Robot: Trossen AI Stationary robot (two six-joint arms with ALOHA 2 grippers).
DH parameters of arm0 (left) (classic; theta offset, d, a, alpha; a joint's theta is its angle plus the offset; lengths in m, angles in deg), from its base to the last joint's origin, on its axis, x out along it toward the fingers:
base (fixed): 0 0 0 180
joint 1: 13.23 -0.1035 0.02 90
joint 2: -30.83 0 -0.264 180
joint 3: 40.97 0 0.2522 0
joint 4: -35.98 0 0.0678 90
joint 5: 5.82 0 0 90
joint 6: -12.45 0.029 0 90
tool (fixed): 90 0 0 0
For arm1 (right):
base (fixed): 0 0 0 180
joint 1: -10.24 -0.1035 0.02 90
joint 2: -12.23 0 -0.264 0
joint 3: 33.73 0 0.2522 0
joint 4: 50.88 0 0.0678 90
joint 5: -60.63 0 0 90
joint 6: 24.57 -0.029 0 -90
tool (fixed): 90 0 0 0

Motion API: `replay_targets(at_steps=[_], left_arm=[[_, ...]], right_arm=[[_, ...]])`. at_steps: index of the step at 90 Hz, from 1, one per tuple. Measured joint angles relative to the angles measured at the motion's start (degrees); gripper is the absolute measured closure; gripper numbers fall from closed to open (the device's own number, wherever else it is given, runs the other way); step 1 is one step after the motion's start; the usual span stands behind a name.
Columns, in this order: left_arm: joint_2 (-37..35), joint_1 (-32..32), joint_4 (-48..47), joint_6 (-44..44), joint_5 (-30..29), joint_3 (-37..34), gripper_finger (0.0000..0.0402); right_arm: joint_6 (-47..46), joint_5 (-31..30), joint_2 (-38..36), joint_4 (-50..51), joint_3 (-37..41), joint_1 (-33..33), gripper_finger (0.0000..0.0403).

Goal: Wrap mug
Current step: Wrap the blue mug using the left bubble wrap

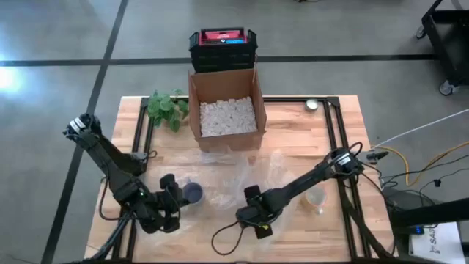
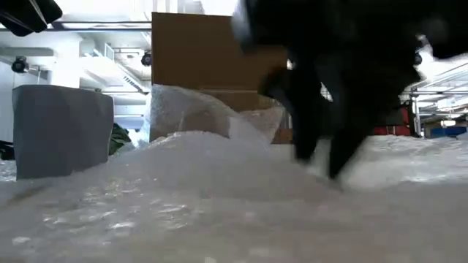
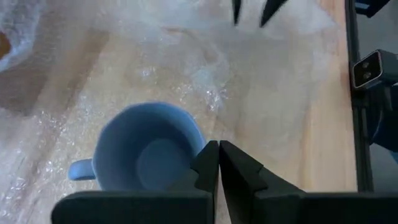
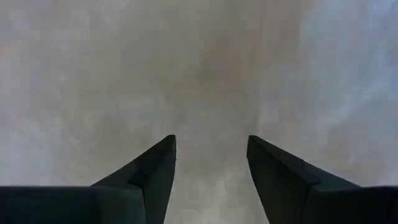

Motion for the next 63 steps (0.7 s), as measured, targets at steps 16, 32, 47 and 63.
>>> replay_targets(at_steps=[16, 32, 47, 63], left_arm=[[0.0, 0.0, 0.84, -0.15, -0.8, 0.0, 0.0402], [0.0, 0.0, 1.31, -0.17, -1.38, 0.0, 0.0402], [-0.01, 0.0, 1.79, -0.17, -1.36, 0.0, 0.0402], [-0.02, 0.0, 2.72, -0.2, -1.36, 0.02, 0.0402]], right_arm=[[-1.67, -3.11, -3.82, 5.81, 5.5, 1.17, 0.0241], [-5.8, -5.2, -11.7, 8.15, 14.84, 3.28, 0.0253], [-10.21, -5.15, -20.34, 8.15, 25.59, 5.46, 0.0263], [-12.98, -6.15, -29.64, 7.92, 34.66, 7.77, 0.0271]])
